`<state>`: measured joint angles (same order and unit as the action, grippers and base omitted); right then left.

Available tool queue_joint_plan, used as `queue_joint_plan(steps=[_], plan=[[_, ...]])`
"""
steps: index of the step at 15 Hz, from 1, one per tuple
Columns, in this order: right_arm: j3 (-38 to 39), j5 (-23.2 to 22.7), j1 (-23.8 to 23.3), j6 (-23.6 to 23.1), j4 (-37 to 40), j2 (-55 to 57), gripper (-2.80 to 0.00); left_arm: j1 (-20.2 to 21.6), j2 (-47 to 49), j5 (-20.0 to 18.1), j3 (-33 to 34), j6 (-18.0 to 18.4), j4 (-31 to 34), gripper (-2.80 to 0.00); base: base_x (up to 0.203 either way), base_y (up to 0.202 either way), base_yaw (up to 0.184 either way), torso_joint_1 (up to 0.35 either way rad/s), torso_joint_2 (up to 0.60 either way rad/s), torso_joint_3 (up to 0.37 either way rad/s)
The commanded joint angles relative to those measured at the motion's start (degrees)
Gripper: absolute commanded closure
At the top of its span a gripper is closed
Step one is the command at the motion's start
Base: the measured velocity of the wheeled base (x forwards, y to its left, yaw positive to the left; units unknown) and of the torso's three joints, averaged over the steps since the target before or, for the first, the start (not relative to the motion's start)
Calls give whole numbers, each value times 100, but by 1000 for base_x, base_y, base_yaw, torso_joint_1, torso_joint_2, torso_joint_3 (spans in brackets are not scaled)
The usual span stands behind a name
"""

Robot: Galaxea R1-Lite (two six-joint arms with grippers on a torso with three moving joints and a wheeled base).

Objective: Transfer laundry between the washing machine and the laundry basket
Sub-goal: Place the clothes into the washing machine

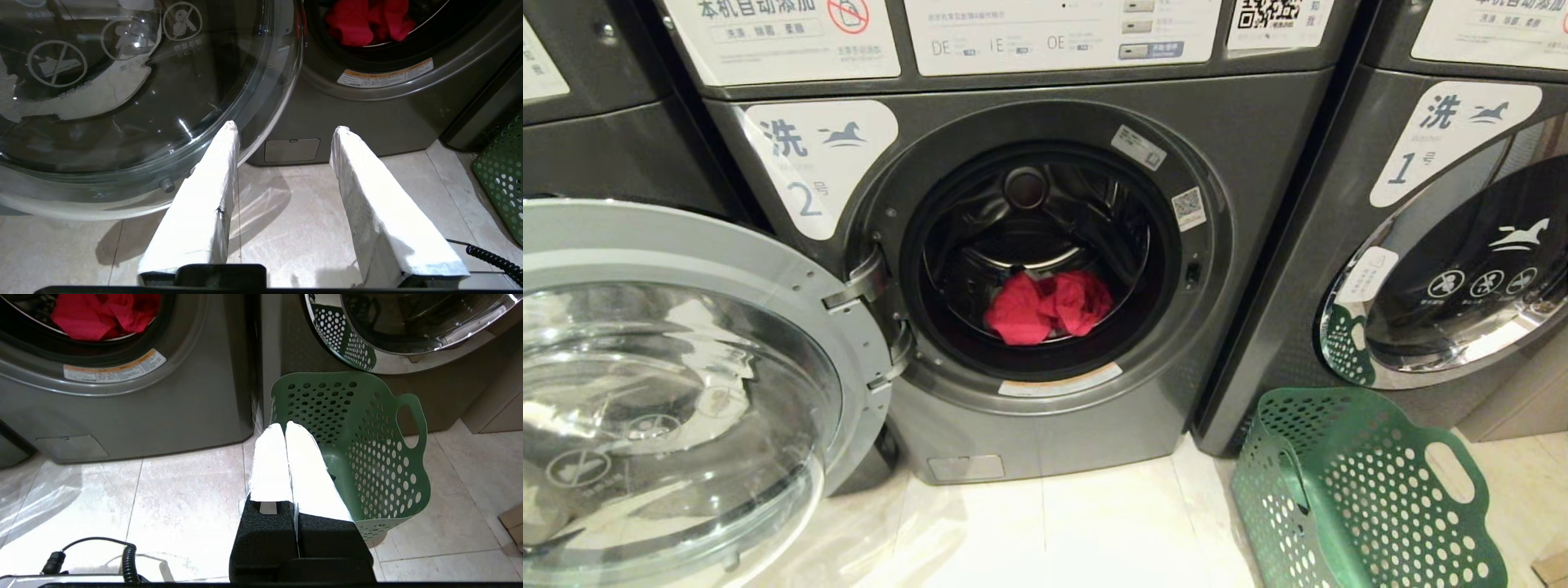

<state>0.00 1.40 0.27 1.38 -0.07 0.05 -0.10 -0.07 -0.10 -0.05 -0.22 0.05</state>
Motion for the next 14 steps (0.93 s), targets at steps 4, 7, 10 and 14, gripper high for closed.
queue_joint_plan(steps=[4,7,10,14], plan=[[0,0,7,3,-1,4,0,1,7,1,5,-4,-2,0,0,0,0,4,3,-201],[0,0,0,3,-1,4,0,1,7,1,-2,-4,2,0,0,0,0,1,4,-199],[0,0,0,3,-1,4,0,1,7,1,3,-4,4,0,0,0,0,-1,3,-197],[0,0,0,3,-1,4,0,1,7,1,5,-4,4,0,0,0,0,2,1,-200]])
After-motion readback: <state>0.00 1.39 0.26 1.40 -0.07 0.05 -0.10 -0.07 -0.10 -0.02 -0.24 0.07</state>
